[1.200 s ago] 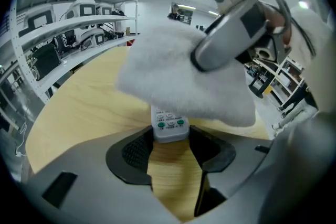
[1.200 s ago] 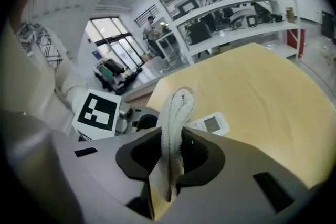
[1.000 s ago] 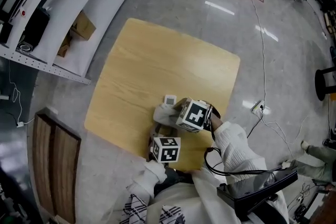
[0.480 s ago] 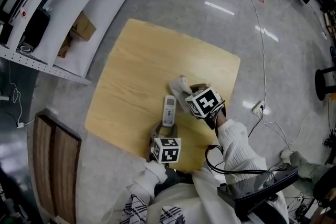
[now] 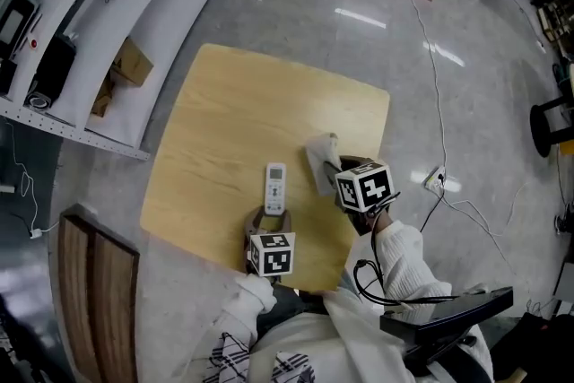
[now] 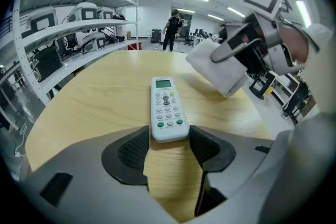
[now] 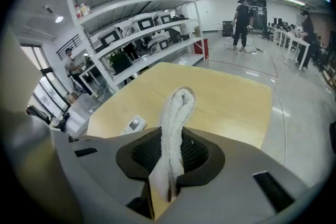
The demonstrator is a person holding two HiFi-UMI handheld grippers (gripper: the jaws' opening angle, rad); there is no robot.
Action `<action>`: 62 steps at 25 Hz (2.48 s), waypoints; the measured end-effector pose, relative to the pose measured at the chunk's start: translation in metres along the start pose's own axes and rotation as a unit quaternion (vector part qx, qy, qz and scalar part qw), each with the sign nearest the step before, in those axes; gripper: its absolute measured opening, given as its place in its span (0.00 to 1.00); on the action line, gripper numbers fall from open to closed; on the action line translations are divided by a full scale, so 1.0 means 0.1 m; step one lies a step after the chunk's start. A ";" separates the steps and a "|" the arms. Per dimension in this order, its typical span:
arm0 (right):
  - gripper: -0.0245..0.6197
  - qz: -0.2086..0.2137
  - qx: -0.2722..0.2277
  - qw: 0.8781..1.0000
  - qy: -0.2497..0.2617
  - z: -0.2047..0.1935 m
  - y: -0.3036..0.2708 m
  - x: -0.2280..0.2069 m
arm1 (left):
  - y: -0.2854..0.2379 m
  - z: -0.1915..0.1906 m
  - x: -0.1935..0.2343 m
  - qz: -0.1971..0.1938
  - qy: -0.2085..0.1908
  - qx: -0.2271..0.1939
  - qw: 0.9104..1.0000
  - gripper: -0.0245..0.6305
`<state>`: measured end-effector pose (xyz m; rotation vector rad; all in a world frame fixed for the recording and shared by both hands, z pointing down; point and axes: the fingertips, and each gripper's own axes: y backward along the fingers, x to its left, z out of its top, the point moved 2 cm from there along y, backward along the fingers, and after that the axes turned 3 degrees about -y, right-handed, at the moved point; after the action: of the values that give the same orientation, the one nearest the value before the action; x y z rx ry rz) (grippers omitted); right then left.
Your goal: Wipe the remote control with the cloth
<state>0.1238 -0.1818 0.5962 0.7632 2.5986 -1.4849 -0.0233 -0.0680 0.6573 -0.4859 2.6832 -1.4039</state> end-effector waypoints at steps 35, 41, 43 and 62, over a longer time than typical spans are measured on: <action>0.18 -0.072 -0.238 0.968 -0.027 -1.17 1.31 1.22 | 1.88 0.28 0.23 0.015 0.064 -0.276 0.959 0.04; 0.18 -0.097 -0.257 0.961 -0.013 -1.34 1.41 1.56 | 2.19 0.12 0.38 0.006 0.061 -0.294 0.954 0.04; 0.18 -0.106 -0.257 0.960 -0.022 -1.48 1.45 1.74 | 2.29 -0.04 0.40 -0.005 0.059 -0.291 0.955 0.04; 0.18 -0.135 -0.276 0.951 -0.029 -2.08 1.98 2.46 | 2.93 -0.66 0.11 -0.051 0.021 -0.302 0.952 0.04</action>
<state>0.0359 0.1675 0.4816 0.3057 2.9343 -0.7151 -0.1187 0.1367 0.4589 -0.6404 3.1330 -0.5750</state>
